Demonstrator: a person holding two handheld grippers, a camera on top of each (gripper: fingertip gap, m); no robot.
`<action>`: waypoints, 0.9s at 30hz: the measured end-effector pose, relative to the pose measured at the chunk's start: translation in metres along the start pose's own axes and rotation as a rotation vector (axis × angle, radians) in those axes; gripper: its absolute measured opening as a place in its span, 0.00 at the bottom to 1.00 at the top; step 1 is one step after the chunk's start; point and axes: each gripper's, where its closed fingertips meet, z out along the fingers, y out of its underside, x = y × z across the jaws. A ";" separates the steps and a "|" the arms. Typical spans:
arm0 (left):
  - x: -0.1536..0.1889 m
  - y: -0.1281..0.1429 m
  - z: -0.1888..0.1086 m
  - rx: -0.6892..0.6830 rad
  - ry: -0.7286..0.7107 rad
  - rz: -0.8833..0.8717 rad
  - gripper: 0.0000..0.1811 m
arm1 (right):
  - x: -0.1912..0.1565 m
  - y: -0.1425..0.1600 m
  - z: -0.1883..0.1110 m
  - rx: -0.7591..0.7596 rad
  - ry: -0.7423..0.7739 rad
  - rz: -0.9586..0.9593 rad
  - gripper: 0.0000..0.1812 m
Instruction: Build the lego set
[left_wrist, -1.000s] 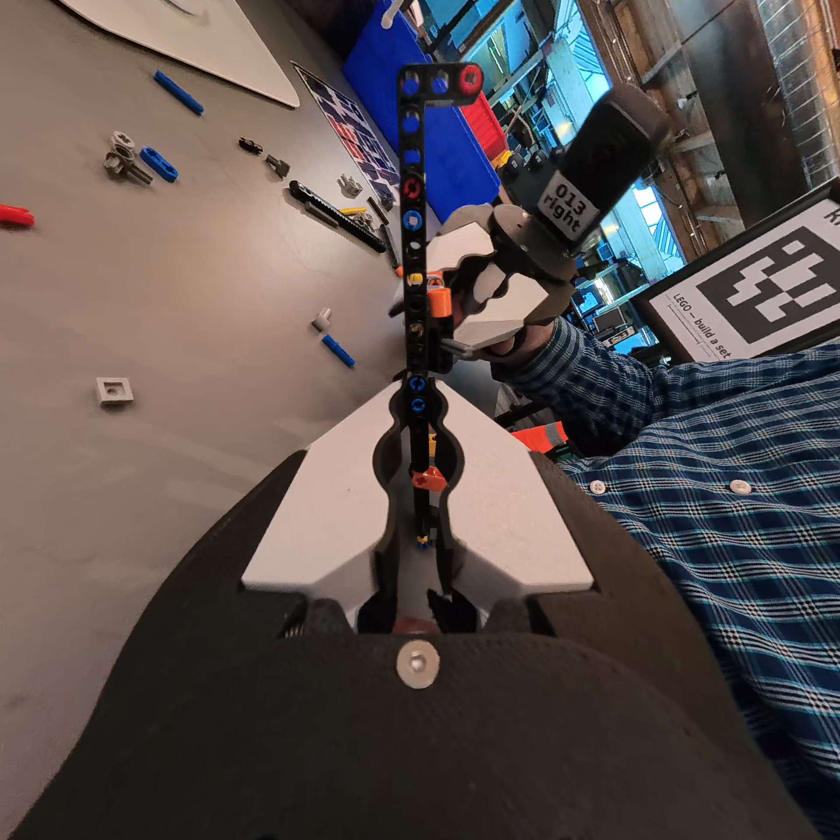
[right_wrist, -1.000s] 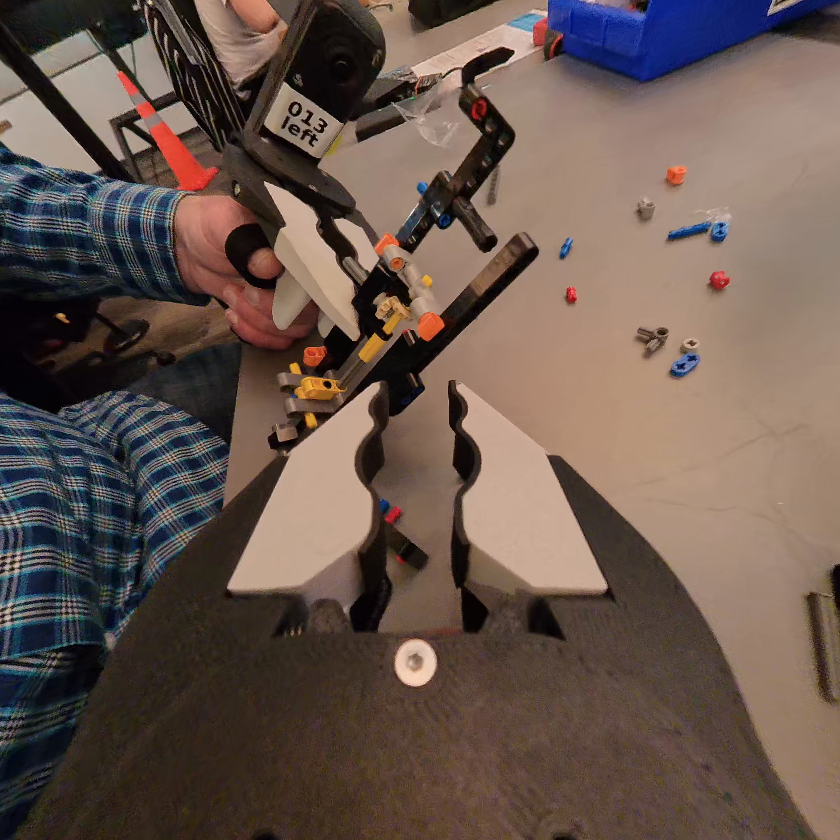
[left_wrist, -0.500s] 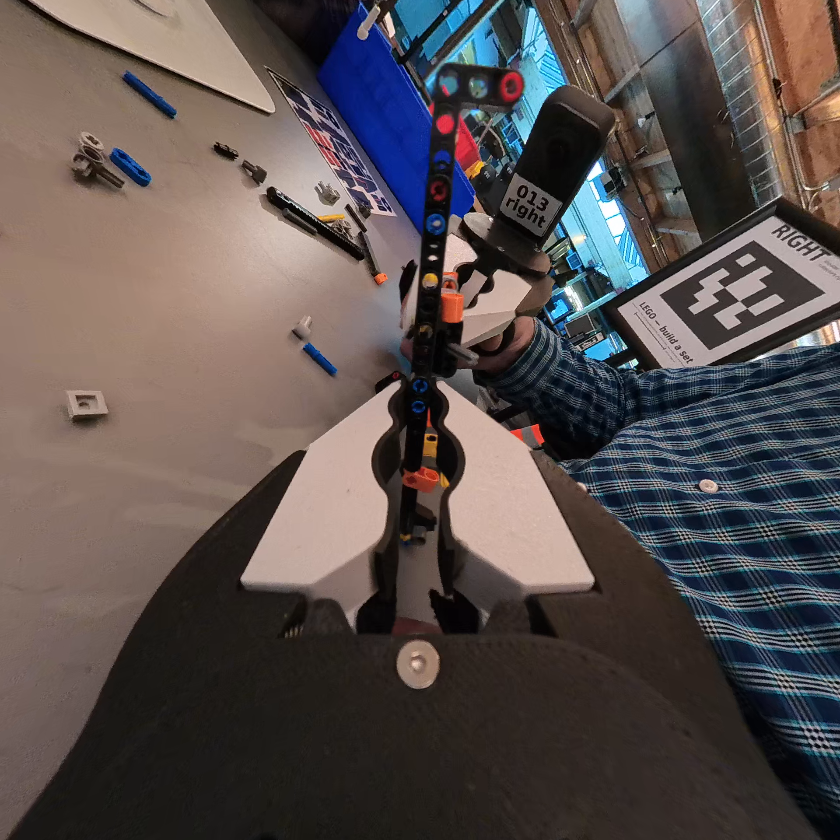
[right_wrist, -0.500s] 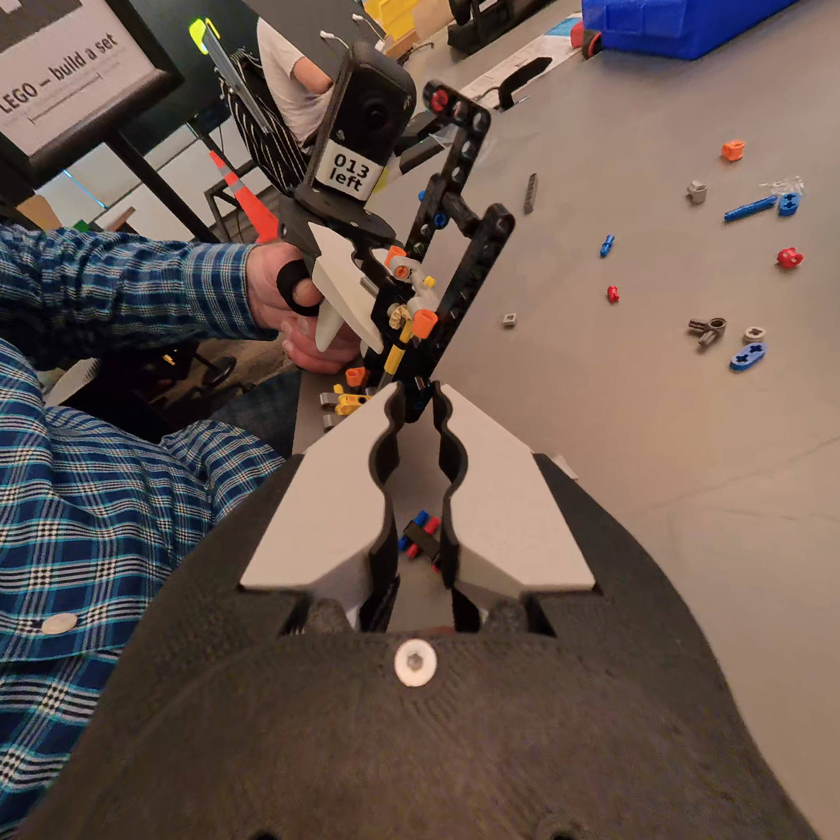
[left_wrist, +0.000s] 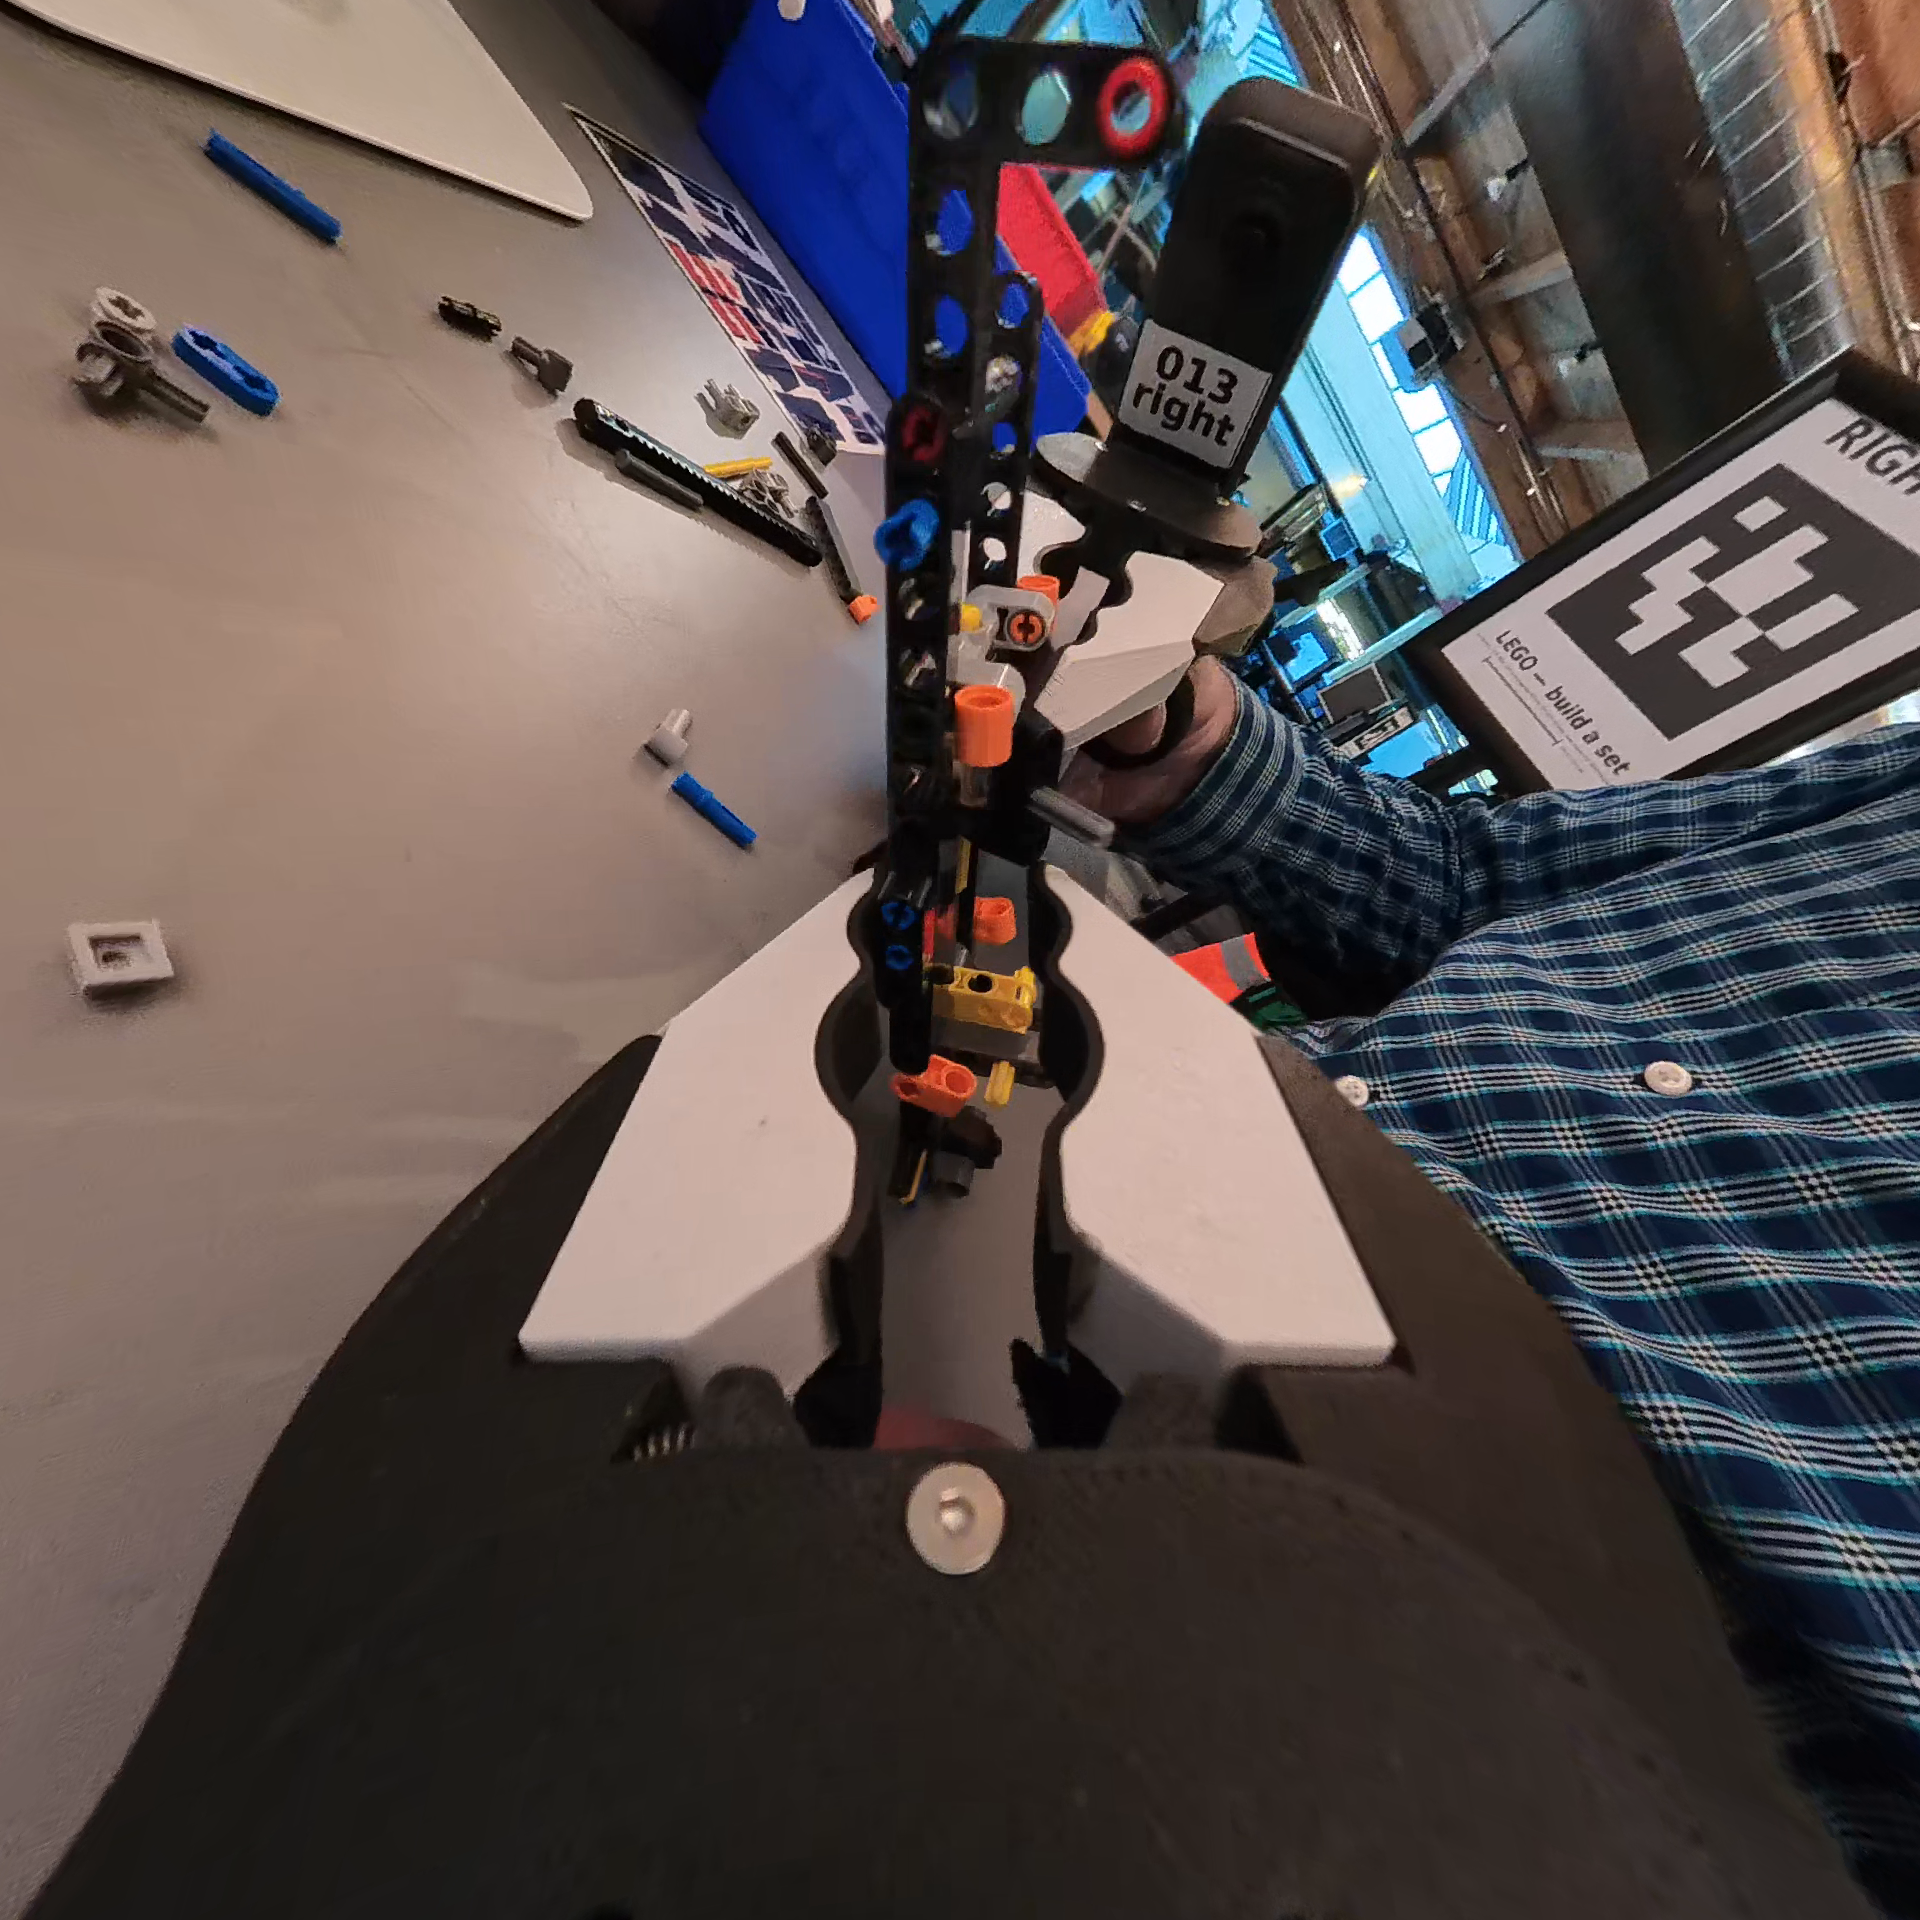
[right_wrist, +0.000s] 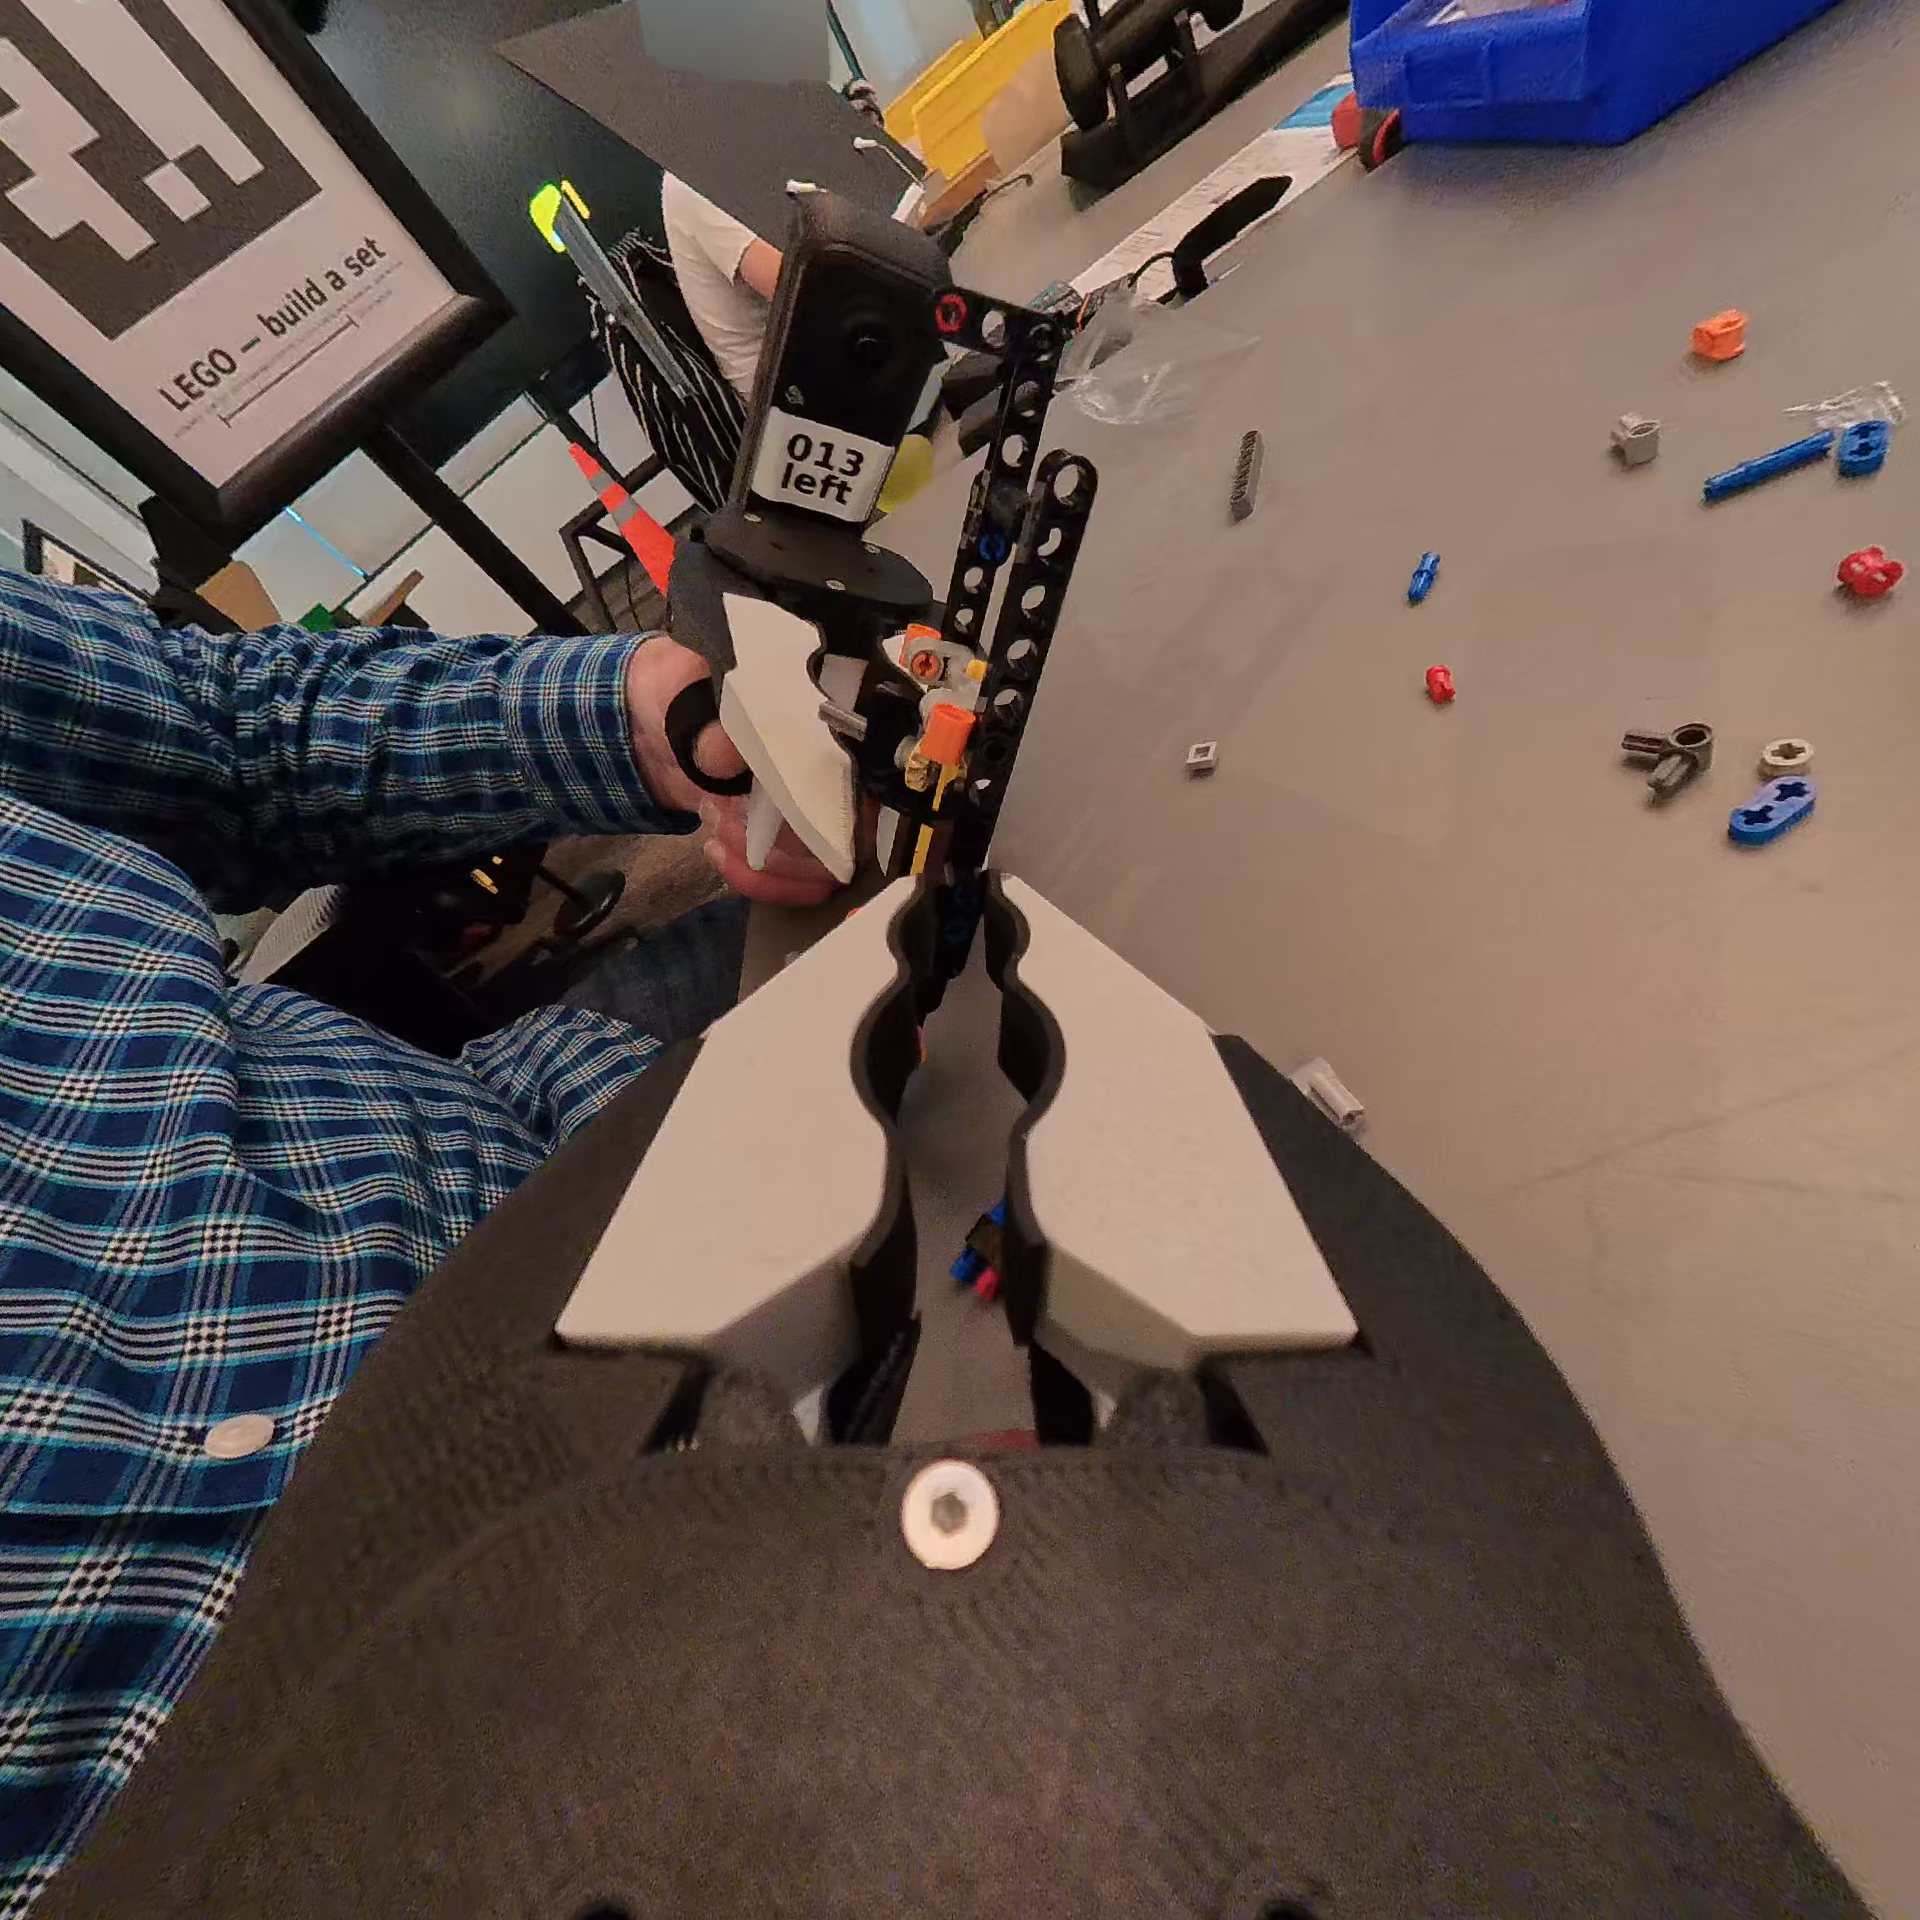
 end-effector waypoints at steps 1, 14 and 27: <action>0.000 -0.001 0.000 0.005 -0.004 0.005 0.13 | 0.001 0.000 0.000 0.000 0.002 0.005 0.04; -0.002 -0.002 -0.001 0.011 -0.022 0.025 0.03 | 0.007 0.002 0.001 0.005 0.019 0.041 0.05; 0.009 -0.005 -0.001 0.036 0.047 0.028 0.03 | -0.006 0.001 0.003 0.021 -0.092 0.123 0.05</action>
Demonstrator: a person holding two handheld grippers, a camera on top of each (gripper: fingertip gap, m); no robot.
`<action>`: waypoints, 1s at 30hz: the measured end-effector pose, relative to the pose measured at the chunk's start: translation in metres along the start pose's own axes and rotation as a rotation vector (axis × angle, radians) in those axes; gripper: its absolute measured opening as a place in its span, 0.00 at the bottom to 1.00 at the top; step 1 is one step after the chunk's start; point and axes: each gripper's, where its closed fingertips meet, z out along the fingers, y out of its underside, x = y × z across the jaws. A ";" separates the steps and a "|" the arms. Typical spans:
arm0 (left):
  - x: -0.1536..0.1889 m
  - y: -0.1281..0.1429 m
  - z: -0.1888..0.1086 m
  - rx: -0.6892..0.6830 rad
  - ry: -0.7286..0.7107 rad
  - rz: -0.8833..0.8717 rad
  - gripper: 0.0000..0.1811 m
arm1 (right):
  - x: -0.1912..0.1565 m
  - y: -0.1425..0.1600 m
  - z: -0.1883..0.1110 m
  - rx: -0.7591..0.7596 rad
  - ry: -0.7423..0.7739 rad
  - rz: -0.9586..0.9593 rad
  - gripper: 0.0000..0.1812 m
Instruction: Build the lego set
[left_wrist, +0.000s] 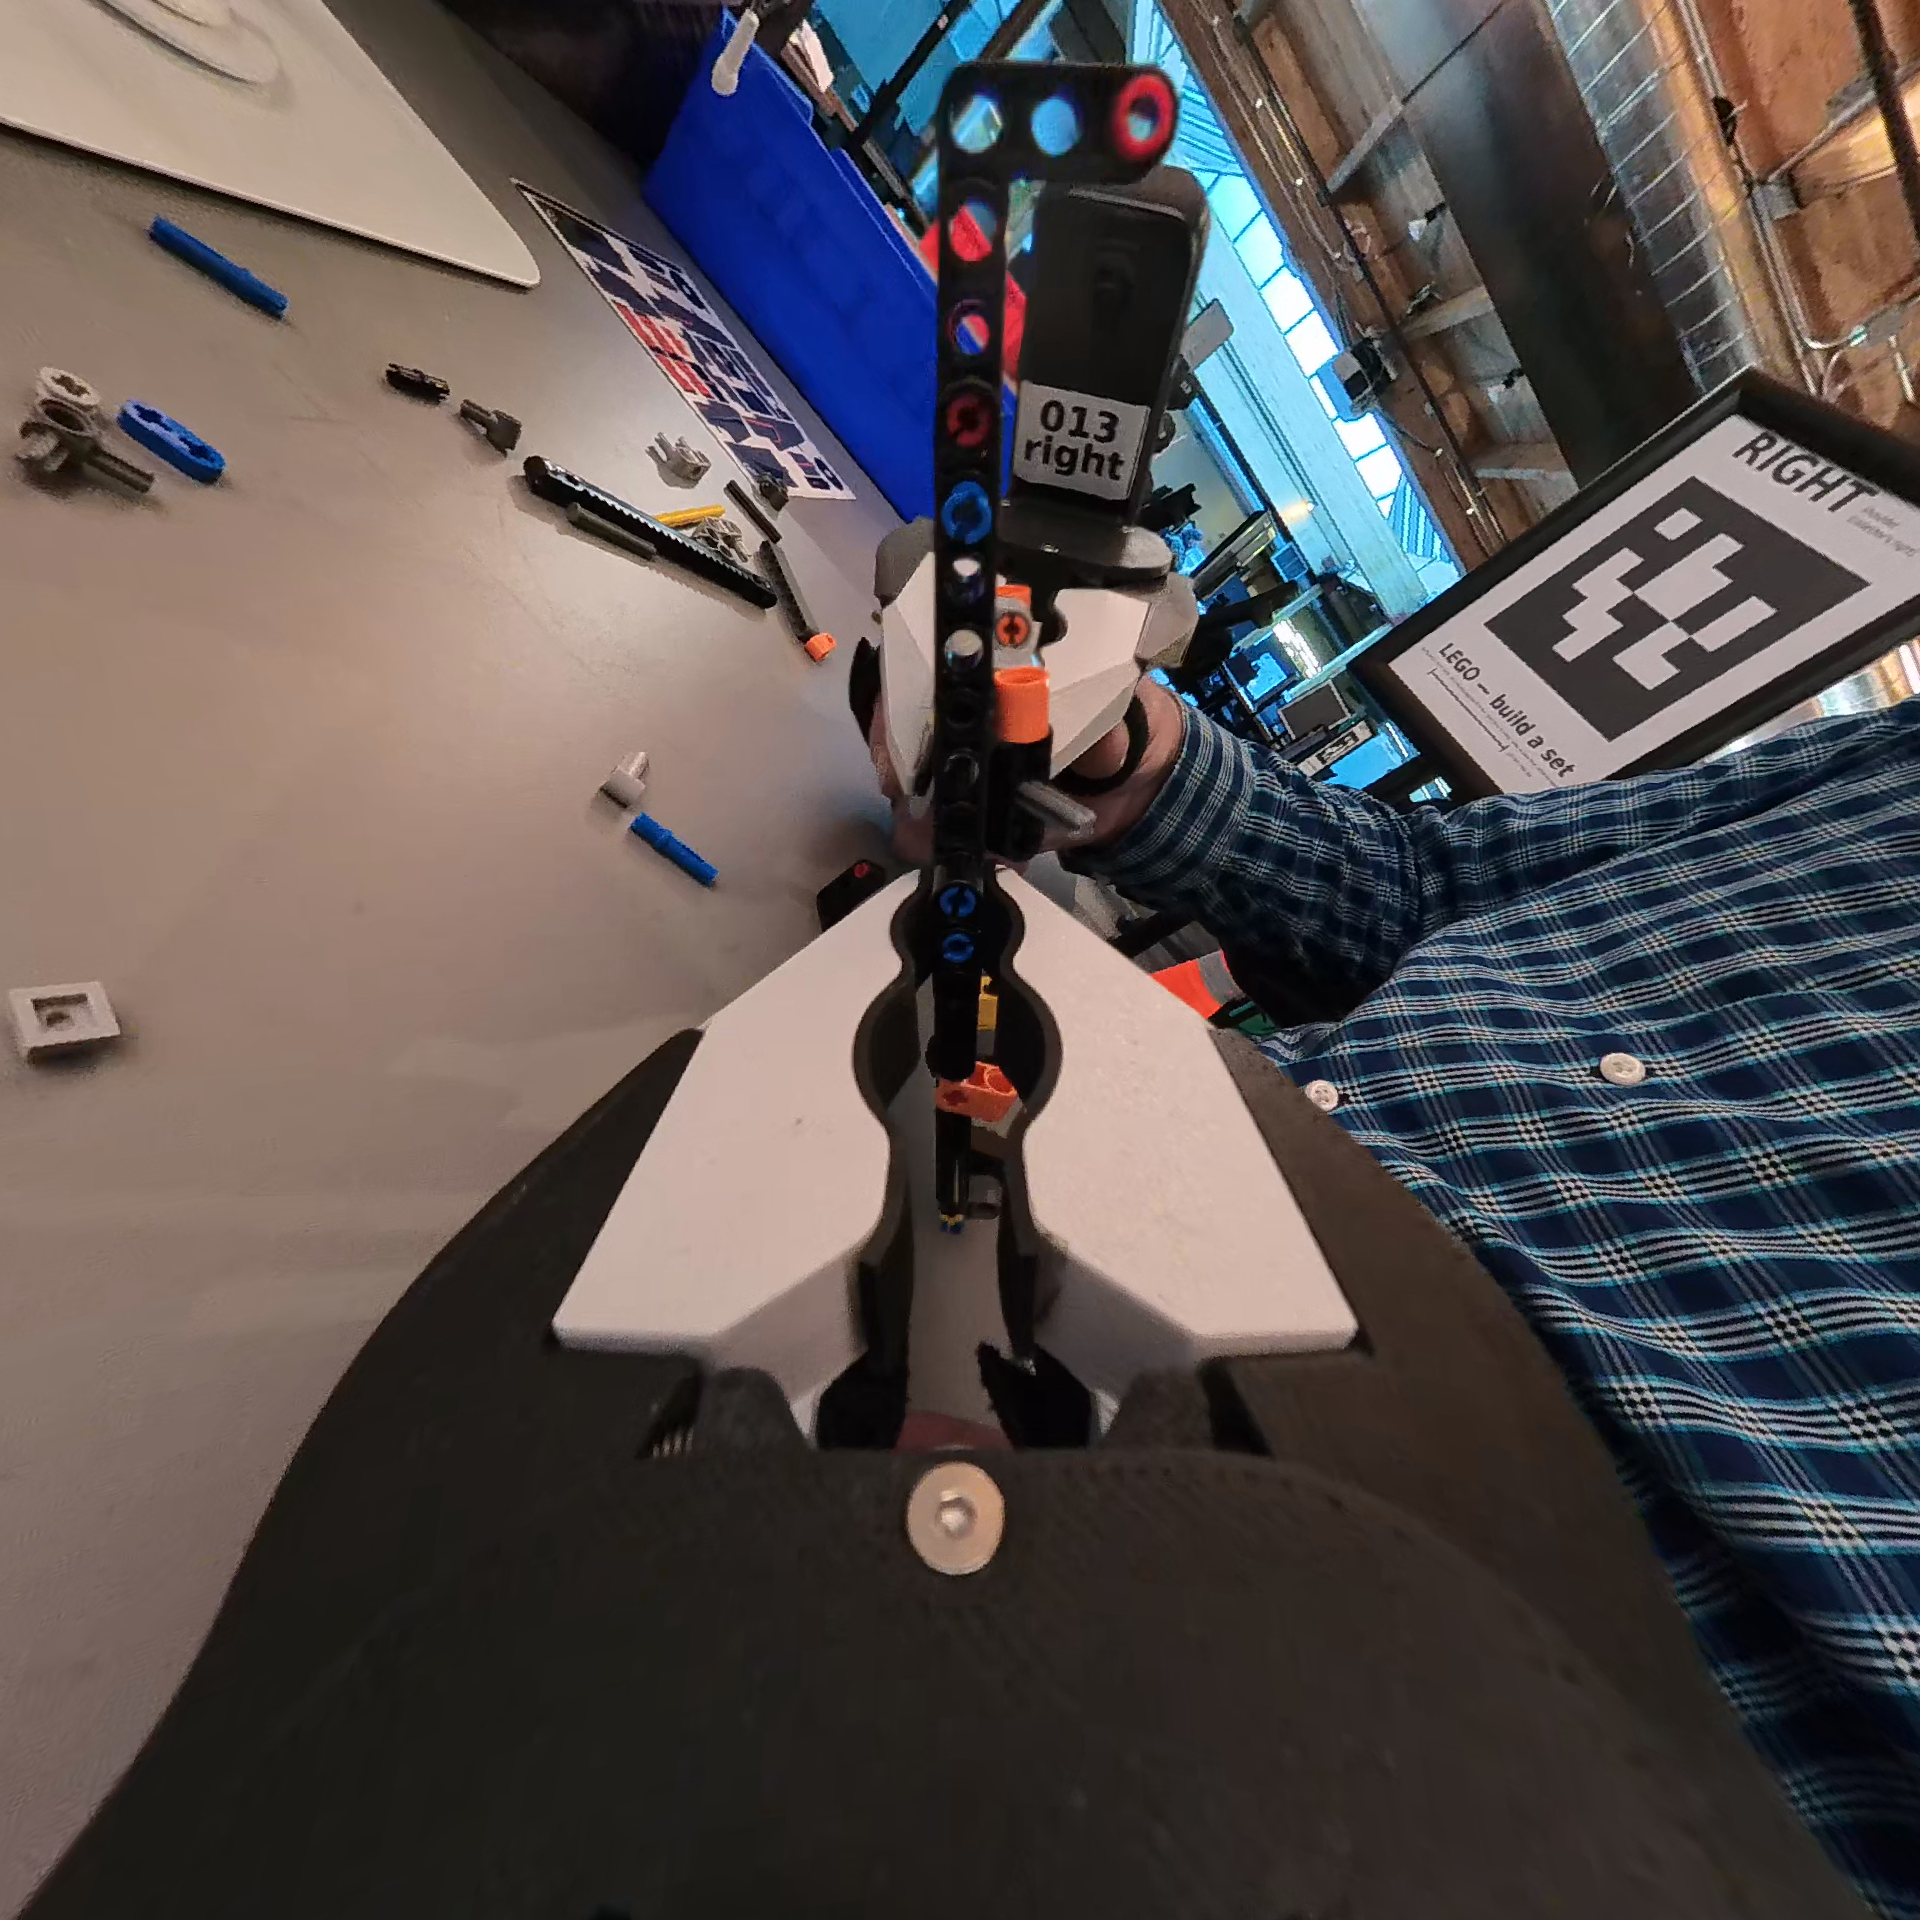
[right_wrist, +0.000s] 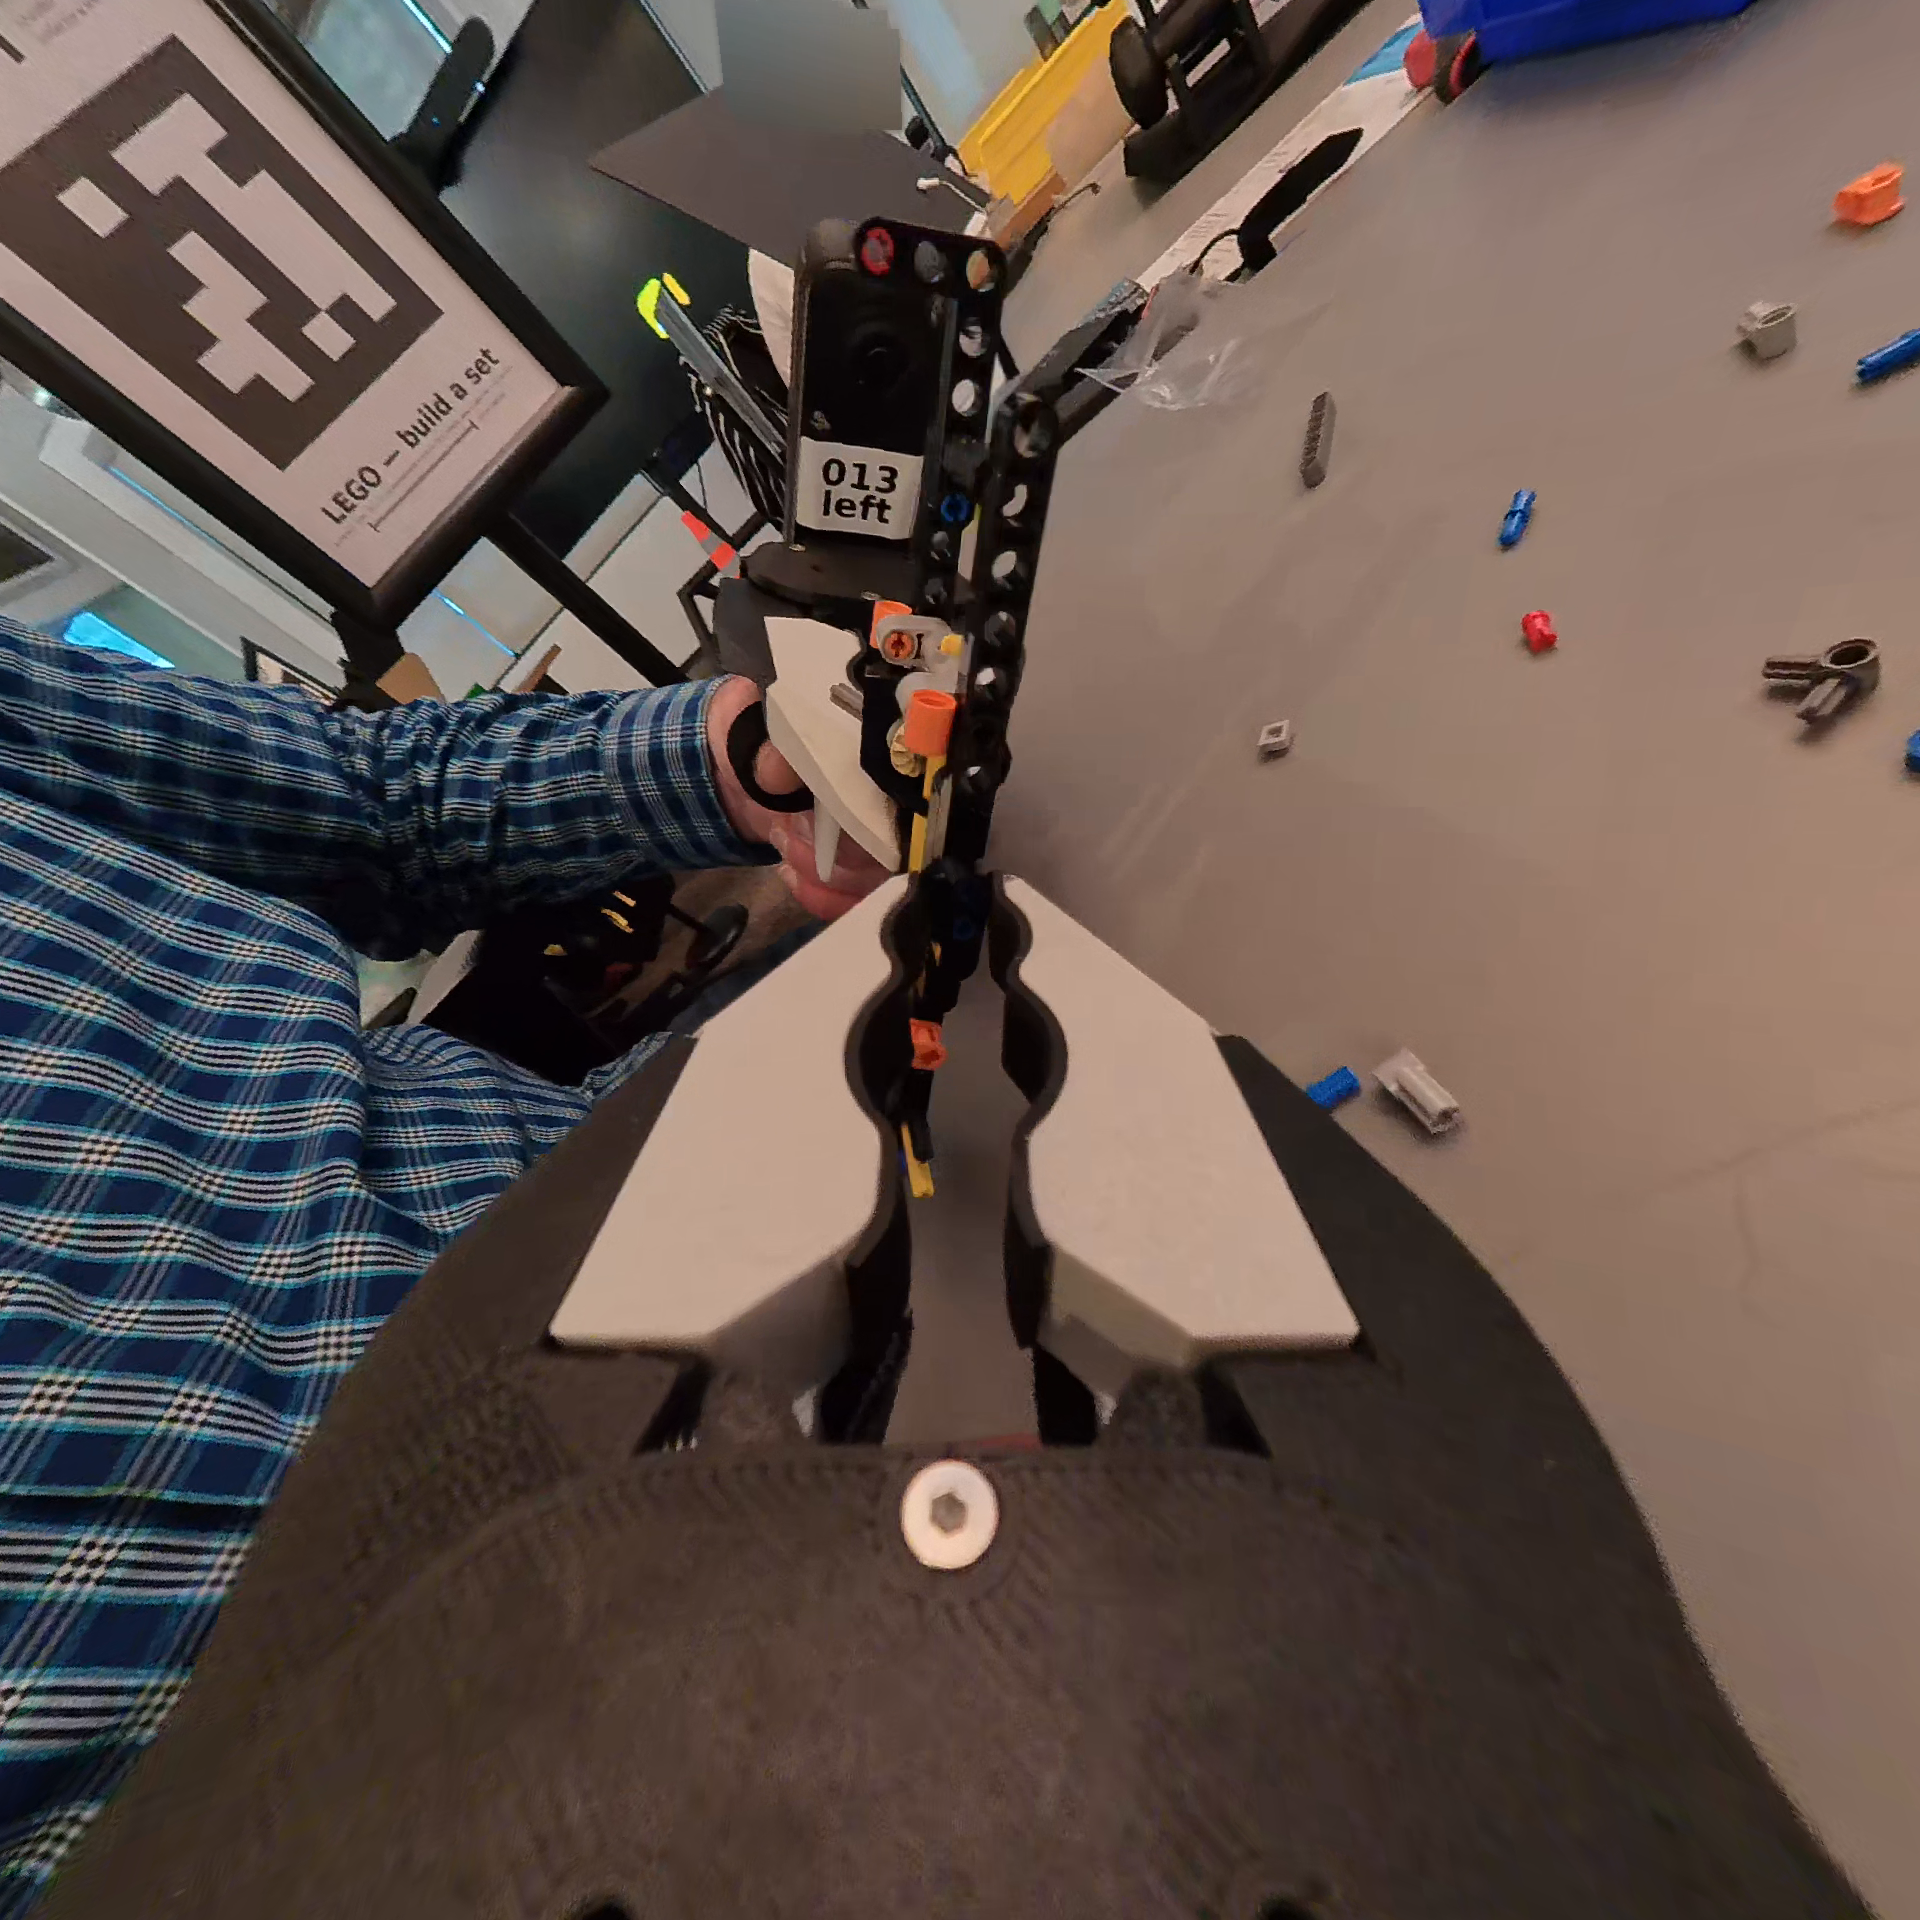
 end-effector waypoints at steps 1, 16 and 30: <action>0.001 -0.001 0.000 0.003 0.006 0.001 0.03 | -0.001 -0.001 0.000 0.005 -0.011 0.010 0.05; 0.024 -0.004 0.010 0.011 0.079 0.090 0.16 | -0.020 -0.012 0.001 0.051 -0.088 0.034 0.03; 0.028 -0.009 0.013 0.026 0.072 0.157 0.03 | -0.031 -0.020 0.001 0.066 -0.076 -0.023 0.03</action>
